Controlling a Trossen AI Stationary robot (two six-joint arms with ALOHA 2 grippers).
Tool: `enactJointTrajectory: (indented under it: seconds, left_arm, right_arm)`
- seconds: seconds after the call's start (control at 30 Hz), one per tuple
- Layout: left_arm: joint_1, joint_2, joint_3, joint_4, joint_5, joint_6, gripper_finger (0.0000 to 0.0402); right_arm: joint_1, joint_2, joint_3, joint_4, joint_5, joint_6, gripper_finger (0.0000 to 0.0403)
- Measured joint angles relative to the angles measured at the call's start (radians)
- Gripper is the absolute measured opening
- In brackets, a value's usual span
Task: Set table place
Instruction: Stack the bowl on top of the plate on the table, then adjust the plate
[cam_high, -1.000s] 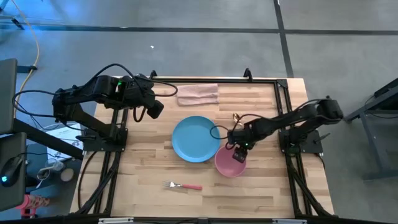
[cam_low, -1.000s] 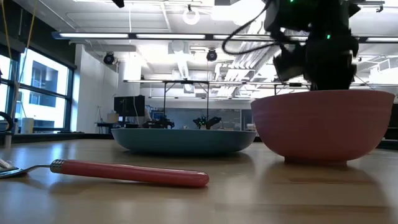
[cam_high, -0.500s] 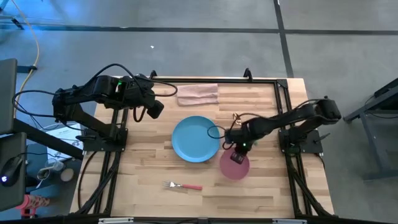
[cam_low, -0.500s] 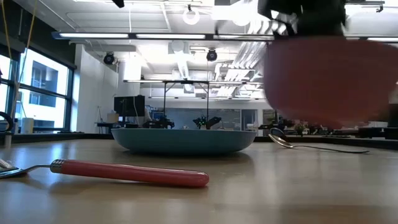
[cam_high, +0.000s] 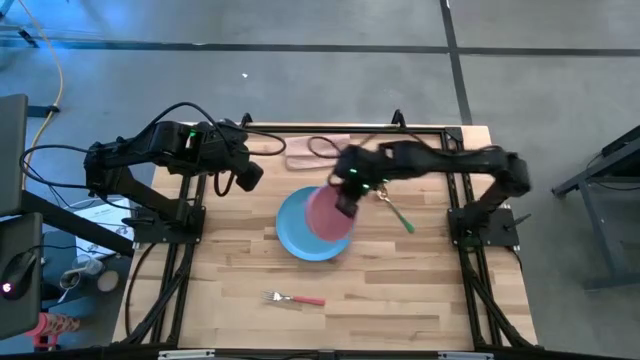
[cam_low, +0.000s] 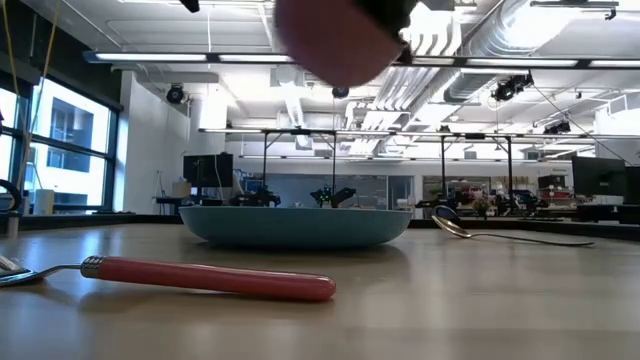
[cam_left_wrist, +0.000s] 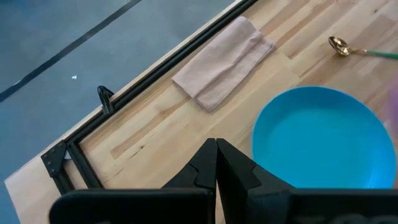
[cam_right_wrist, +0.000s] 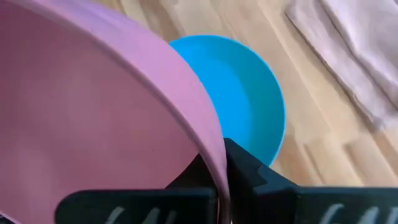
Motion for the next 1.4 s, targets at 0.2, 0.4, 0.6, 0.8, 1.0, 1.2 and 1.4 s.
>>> enactJointTrajectory:
  seconds: [0.2, 0.4, 0.6, 0.8, 1.0, 1.2, 1.4]
  left_arm:
    - [0.000, 0.000, 0.000, 0.000, 0.019, 0.029, 0.0000]
    - [0.000, 0.000, 0.000, 0.000, 0.018, 0.038, 0.0000]
    - [0.000, 0.000, 0.000, 0.000, 0.018, 0.044, 0.0000]
    - [0.000, 0.000, 0.000, 0.000, 0.021, 0.063, 0.0000]
    - [0.000, 0.000, 0.000, 0.000, 0.021, 0.066, 0.0000]
    - [0.000, 0.000, 0.000, 0.000, 0.028, 0.066, 0.0000]
    - [0.000, 0.000, 0.000, 0.000, 0.030, 0.065, 0.0000]
  right_arm:
    - [-0.014, 0.270, 0.159, -0.040, -0.069, -0.099, 0.0000]
    - [-0.016, 0.484, 0.303, -0.135, -0.071, -0.154, 0.0000]
    - [-0.032, 0.582, 0.351, -0.178, -0.038, -0.220, 0.0000]
    - [-0.055, 0.585, 0.353, -0.190, -0.032, -0.229, 0.0000]
    - [-0.068, 0.574, 0.353, -0.197, -0.049, -0.232, 0.0005]
    - [-0.077, 0.569, 0.353, -0.209, -0.030, -0.231, 0.0025]
    - [-0.094, 0.564, 0.353, -0.228, -0.068, -0.235, 0.0049]
